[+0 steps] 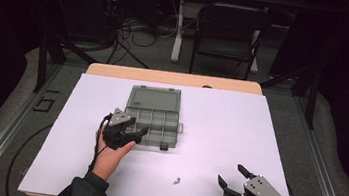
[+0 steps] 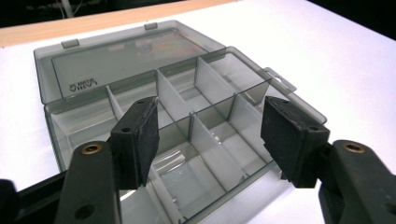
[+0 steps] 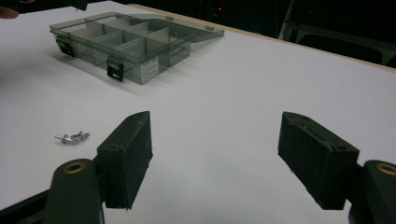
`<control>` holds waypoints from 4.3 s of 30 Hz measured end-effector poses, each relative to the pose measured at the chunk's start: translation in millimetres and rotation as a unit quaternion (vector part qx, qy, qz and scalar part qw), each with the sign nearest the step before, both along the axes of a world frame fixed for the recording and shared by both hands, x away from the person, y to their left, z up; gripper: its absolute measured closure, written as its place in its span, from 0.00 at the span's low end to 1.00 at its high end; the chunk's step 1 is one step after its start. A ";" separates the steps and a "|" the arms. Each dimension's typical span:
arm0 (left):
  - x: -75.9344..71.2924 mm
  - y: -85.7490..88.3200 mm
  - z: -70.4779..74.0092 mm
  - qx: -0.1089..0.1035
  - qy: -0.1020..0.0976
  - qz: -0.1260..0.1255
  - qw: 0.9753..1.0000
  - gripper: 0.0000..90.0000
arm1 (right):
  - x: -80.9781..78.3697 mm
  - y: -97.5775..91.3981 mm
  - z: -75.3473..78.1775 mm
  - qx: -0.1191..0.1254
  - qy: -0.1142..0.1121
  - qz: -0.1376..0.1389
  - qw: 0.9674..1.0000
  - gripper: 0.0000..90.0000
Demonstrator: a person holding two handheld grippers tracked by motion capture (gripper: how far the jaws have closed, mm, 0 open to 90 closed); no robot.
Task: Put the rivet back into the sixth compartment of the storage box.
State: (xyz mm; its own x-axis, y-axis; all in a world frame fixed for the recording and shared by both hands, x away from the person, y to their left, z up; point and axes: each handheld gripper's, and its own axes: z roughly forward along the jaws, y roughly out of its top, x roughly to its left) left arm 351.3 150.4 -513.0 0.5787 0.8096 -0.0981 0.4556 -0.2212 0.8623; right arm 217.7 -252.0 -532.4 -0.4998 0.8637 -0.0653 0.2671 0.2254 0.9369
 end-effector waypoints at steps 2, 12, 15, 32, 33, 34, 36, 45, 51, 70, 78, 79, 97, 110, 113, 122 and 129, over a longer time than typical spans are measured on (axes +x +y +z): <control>-2.1 -0.8 1.0 -0.004 -0.004 -0.002 1.000 0.39 | -0.1 0.0 0.1 0.000 0.000 -0.001 1.000 0.29; -19.6 -10.3 6.4 -0.012 -0.015 -0.036 0.999 0.38 | -1.5 -0.6 1.4 0.005 -0.004 -0.003 1.000 0.27; -25.3 -16.4 5.0 -0.015 -0.017 -0.048 0.999 0.38 | -1.8 -0.2 1.9 0.005 -0.008 0.000 1.000 0.27; -52.4 -46.3 -6.3 -0.006 0.003 -0.115 0.993 0.40 | -2.5 -0.7 2.3 0.011 -0.011 0.000 1.000 0.27; -53.9 -46.7 -6.4 -0.002 0.007 -0.120 0.993 0.41 | -2.5 -0.8 2.3 0.011 -0.011 -0.001 1.000 0.27; -55.4 -48.1 -7.3 -0.004 0.005 -0.120 0.993 0.42 | -2.4 -0.8 2.3 0.011 -0.011 -0.001 1.000 0.27; -58.2 -49.2 -7.6 0.000 0.008 -0.130 0.991 0.43 | -2.5 -0.6 2.3 0.010 -0.010 -0.001 1.000 0.27; -65.5 -58.8 -14.6 0.013 0.025 -0.155 0.987 0.50 | -2.6 -0.2 2.2 0.009 -0.010 -0.002 1.000 0.27; -73.1 -72.6 -22.5 0.031 0.047 -0.185 0.981 0.60 | -2.7 -0.6 2.2 0.009 -0.010 -0.003 1.000 0.27; -77.7 -97.6 -46.7 0.038 0.092 -0.215 0.971 0.79 | -3.3 0.3 2.5 0.008 -0.008 0.001 1.000 0.27; -77.3 -99.7 -49.8 0.040 0.100 -0.219 0.970 0.81 | -3.5 0.2 2.5 0.008 -0.007 0.001 1.000 0.27; -77.5 -100.2 -50.4 0.039 0.101 -0.219 0.970 0.82 | -3.5 0.3 2.5 0.008 -0.007 0.001 1.000 0.27; -79.1 -102.6 -53.8 0.046 0.102 -0.219 0.969 0.91 | -3.6 0.2 2.7 0.008 -0.006 0.003 1.000 0.27; -78.2 -101.6 -52.9 0.045 0.104 -0.221 0.969 0.92 | -3.3 0.2 2.5 0.007 -0.008 0.002 1.000 0.28; -77.9 -100.2 -51.3 0.043 0.101 -0.221 0.969 0.92 | -3.6 0.3 2.6 0.008 -0.007 0.002 1.000 0.28; -80.3 -95.6 -38.8 0.028 0.086 -0.221 0.971 0.92 | -3.3 0.1 2.6 0.006 -0.007 0.003 1.000 0.28; -81.1 -90.4 -30.0 0.025 0.076 -0.223 0.972 0.92 | -2.8 0.5 2.1 0.007 -0.010 0.003 1.000 0.28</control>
